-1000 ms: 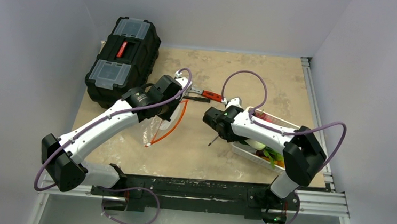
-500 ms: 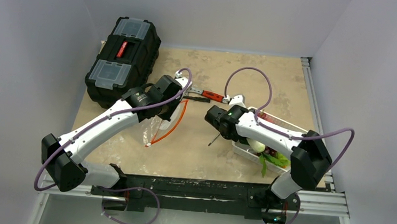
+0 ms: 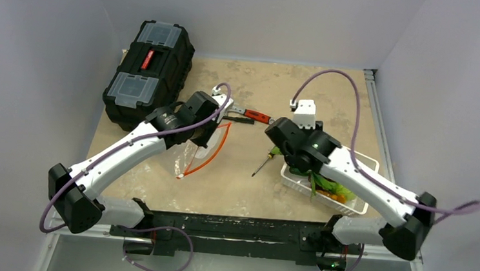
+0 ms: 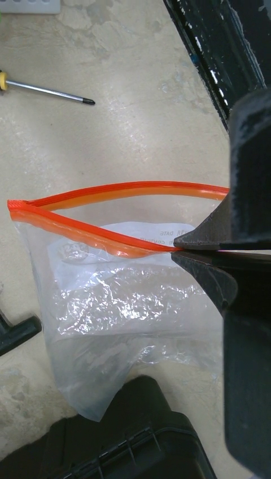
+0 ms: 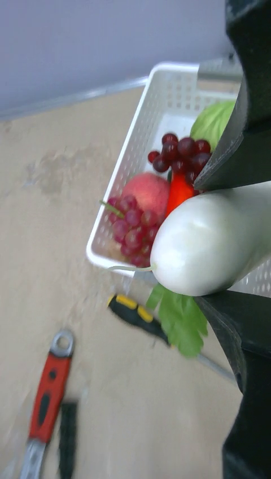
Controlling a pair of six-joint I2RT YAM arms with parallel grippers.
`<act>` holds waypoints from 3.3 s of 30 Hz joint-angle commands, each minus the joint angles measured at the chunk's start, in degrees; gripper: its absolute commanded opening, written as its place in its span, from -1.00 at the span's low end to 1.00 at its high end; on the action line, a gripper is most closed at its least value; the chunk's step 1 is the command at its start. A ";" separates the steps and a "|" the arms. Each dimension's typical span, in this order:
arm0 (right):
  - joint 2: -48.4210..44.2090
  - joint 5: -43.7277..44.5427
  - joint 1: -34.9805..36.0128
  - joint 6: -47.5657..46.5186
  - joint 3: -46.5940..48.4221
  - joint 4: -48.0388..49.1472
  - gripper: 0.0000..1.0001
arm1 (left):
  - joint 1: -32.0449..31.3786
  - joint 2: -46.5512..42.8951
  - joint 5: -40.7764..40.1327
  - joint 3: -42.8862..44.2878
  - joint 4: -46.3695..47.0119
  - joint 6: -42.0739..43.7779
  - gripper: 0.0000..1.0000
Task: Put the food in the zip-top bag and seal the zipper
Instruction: Pick up the fake vegetable from the bin, then place the fake vegetable in the zipper food storage bag.
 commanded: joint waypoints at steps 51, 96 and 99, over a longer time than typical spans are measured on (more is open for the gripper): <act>-0.22 -41.75 3.77 -5.07 -36.95 139.18 -1.00 | 6.80 -12.94 18.65 -4.59 11.90 -6.15 -1.00; 5.82 -28.59 12.08 10.77 -6.95 60.60 0.45 | 8.47 -10.80 18.57 -4.53 11.29 -6.76 -1.00; 4.78 -29.25 12.11 5.32 -5.28 58.32 0.48 | 8.49 -9.72 17.19 -3.61 9.64 -6.63 -1.00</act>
